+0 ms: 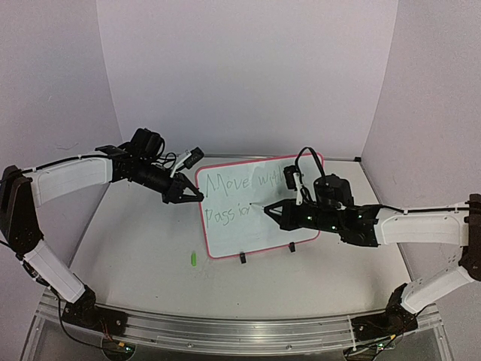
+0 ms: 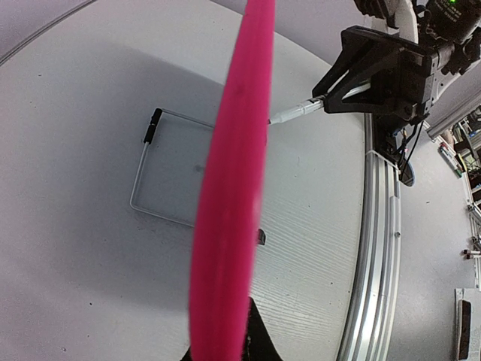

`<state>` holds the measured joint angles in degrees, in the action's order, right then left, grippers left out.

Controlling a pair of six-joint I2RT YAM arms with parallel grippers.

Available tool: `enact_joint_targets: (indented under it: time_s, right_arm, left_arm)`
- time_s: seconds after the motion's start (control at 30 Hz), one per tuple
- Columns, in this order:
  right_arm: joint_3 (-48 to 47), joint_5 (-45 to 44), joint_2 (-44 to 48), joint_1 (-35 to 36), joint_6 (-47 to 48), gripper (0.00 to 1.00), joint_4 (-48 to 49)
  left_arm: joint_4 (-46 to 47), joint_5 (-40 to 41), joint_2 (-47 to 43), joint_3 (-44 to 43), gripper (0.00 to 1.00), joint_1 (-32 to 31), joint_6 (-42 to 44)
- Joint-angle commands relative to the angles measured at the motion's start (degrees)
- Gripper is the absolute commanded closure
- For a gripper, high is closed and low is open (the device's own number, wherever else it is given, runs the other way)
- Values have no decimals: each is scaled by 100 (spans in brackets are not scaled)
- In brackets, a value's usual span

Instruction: Write a sentence on the whiteboard

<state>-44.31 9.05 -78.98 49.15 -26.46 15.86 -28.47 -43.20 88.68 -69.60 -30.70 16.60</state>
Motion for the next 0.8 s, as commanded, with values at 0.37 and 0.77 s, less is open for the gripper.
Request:
enact_joint_targets:
  time_s: [0.37, 0.77]
  right_arm:
    - [-23, 22, -18, -35, -102, 100, 139]
    - [84, -482, 204, -33, -191, 100, 59]
  left_arm:
    - [-121, 418, 97, 25, 100, -50, 200]
    - [-123, 426, 96, 26, 100, -50, 202]
